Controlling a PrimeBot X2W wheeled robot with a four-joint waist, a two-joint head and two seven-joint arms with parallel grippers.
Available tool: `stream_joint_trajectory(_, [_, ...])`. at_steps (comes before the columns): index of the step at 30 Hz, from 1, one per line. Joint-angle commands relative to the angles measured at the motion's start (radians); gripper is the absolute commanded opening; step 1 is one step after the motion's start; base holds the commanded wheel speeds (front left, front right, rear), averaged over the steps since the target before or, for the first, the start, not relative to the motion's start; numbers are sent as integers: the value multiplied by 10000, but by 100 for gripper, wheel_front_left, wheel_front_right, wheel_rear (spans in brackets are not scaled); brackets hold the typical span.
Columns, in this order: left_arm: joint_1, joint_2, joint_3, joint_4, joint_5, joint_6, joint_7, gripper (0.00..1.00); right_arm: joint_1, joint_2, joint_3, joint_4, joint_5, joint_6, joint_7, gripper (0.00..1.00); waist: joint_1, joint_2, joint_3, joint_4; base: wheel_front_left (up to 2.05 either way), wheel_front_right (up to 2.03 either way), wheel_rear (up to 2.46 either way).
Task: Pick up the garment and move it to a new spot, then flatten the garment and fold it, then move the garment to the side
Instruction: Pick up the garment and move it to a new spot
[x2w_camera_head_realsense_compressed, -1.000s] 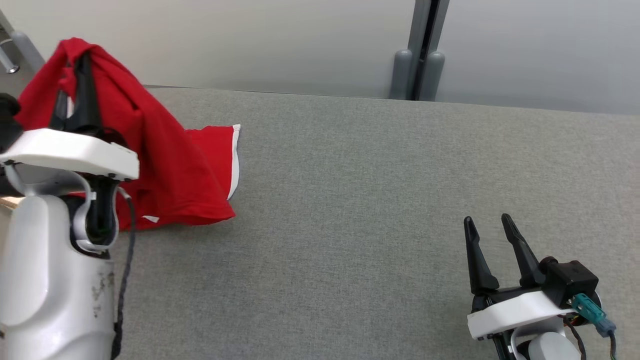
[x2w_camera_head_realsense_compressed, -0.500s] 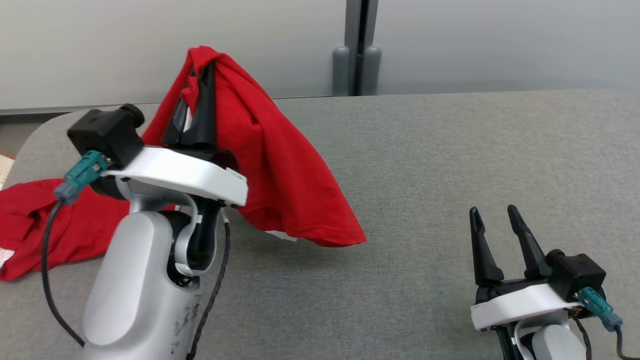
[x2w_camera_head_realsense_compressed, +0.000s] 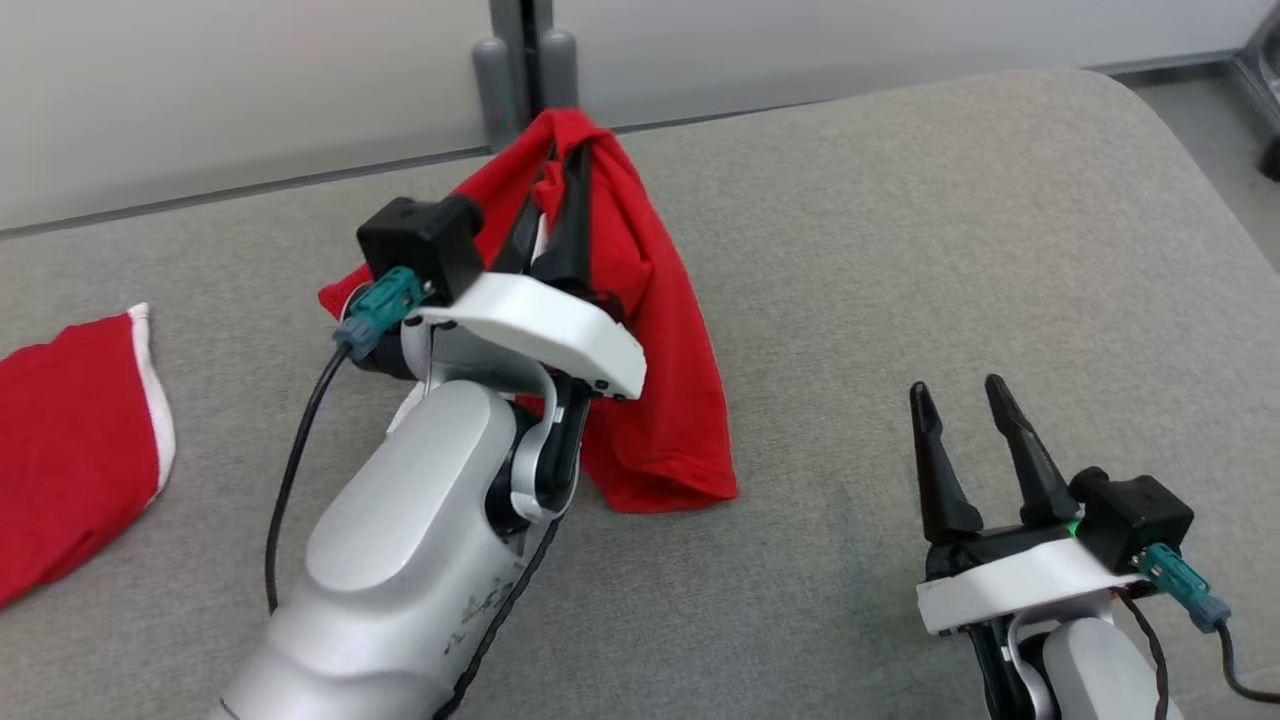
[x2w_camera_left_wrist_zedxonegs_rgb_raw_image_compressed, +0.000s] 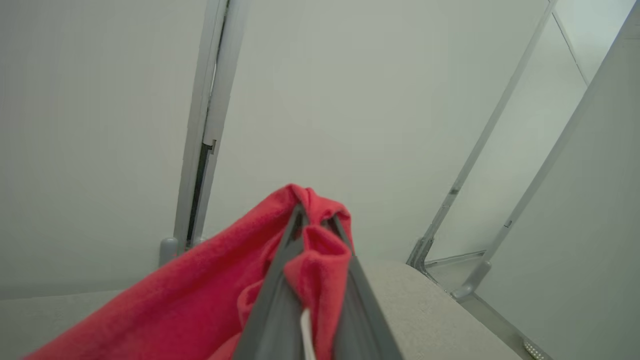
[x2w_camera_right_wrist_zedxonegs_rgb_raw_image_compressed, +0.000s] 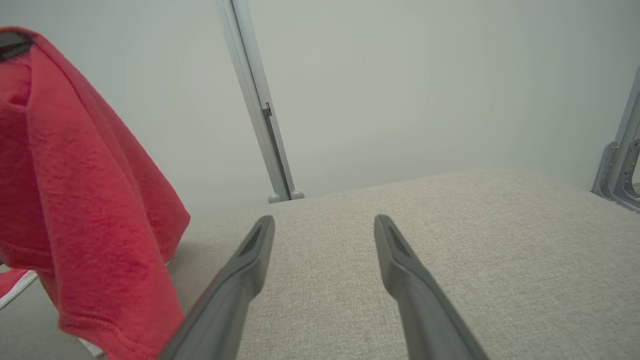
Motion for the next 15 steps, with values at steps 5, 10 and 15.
stream_joint_trajectory(5, [-1356,19,-982,947,-1247,413,-282,100,-321,-3,461,6,270,-1,-11,100,0,0,644,-1024,0,0,0])
stream_joint_trajectory(10, [-2326,46,-1694,1486,-2052,567,-704,100,-386,-4,560,-4,372,0,-10,100,0,0,743,-1181,0,0,0])
stream_joint_trajectory(15, [-2737,36,-1584,1931,-1793,384,-879,100,-348,-2,307,-66,230,0,-10,100,0,0,595,-721,0,0,0])
